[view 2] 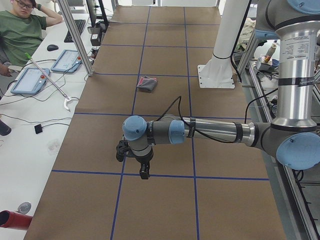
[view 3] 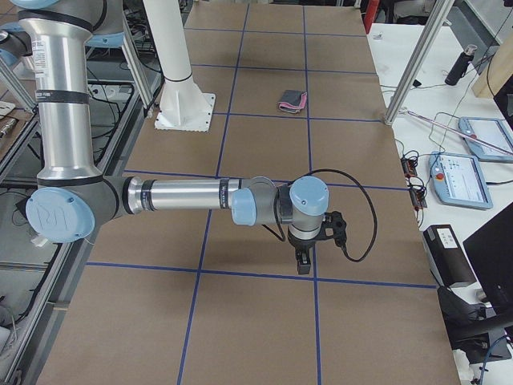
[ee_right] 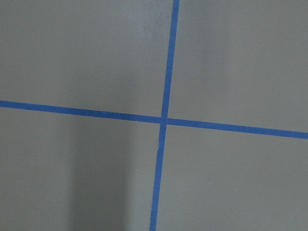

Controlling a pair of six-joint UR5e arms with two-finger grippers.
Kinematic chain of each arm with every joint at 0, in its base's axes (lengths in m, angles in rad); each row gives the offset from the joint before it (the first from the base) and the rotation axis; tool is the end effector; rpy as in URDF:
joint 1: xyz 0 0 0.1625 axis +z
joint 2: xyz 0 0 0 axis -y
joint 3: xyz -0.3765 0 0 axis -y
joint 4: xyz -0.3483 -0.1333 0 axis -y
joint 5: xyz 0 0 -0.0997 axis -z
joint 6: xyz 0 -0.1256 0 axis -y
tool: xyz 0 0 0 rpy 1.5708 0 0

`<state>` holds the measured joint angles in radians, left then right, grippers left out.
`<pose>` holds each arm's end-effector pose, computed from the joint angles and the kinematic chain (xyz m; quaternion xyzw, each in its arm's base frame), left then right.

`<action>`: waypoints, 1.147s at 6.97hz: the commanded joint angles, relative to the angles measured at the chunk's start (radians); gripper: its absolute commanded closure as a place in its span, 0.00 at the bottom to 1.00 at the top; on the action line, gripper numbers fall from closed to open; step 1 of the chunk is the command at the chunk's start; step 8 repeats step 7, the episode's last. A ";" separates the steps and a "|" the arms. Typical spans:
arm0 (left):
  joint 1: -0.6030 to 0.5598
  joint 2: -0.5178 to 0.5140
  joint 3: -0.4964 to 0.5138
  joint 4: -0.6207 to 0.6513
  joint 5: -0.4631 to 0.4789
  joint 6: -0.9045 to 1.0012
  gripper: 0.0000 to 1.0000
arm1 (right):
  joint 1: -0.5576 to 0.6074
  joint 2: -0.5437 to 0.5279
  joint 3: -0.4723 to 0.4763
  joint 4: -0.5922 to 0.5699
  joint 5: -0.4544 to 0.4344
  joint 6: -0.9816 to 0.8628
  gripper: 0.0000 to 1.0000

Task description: Fold towel twice with both arms

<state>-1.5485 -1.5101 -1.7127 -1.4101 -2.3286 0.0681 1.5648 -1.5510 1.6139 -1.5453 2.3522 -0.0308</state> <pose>-0.0377 -0.4174 0.6089 -0.0284 0.3704 0.0273 0.9281 0.0421 -0.4625 0.5970 0.0456 -0.3799 -0.0338 0.9233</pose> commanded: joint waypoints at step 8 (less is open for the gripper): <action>0.001 -0.010 0.001 0.003 0.005 -0.002 0.00 | 0.000 -0.004 0.000 0.002 0.006 0.000 0.00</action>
